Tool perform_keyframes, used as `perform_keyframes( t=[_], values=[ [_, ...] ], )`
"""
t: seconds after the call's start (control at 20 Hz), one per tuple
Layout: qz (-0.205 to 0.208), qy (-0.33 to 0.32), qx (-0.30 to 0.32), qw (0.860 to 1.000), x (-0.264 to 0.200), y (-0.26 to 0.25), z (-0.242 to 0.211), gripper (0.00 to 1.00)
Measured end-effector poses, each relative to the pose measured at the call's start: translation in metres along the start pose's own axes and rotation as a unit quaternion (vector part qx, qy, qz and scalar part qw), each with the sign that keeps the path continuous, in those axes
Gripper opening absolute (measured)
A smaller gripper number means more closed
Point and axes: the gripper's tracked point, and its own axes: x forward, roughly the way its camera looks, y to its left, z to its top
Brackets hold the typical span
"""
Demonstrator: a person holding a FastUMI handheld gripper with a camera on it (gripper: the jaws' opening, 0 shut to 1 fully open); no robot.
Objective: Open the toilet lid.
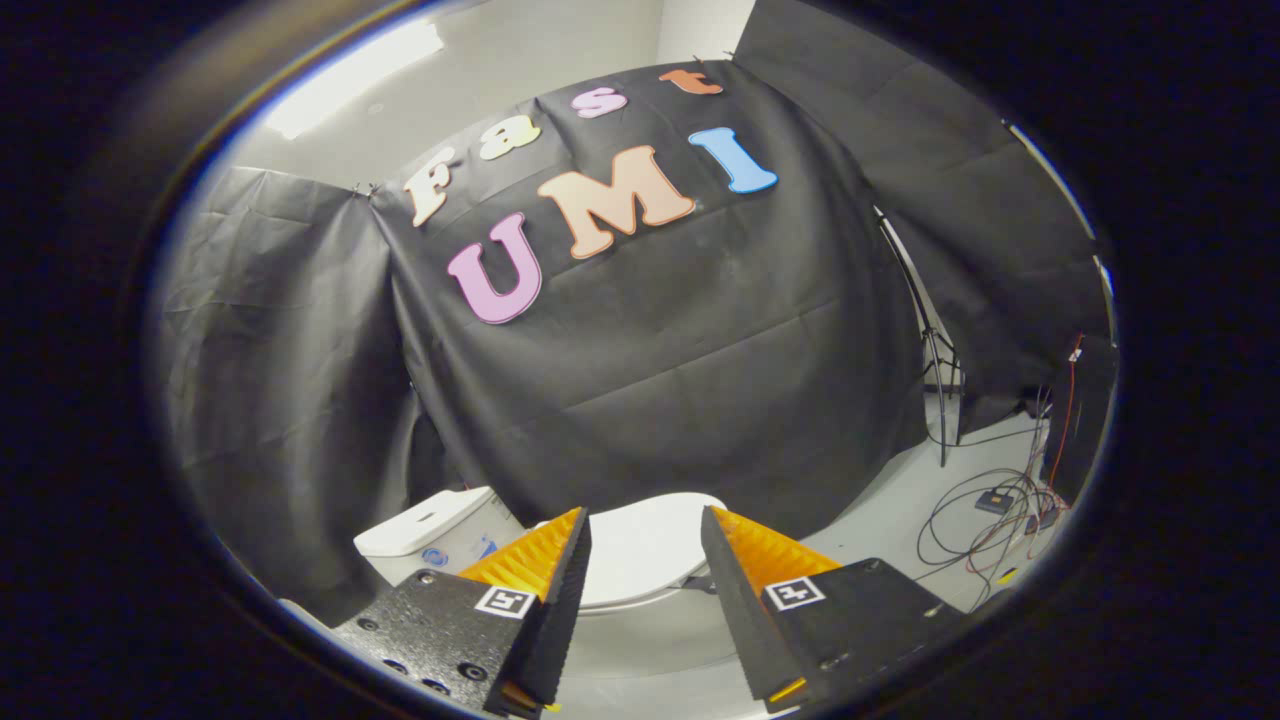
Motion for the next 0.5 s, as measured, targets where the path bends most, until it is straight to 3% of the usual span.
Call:
perform_keyframes(
  t=[0.5],
  values=[
    [-0.004, -0.019, 0.081, 0.996, 0.016, -0.013, -0.006, 0.69]
  ],
)
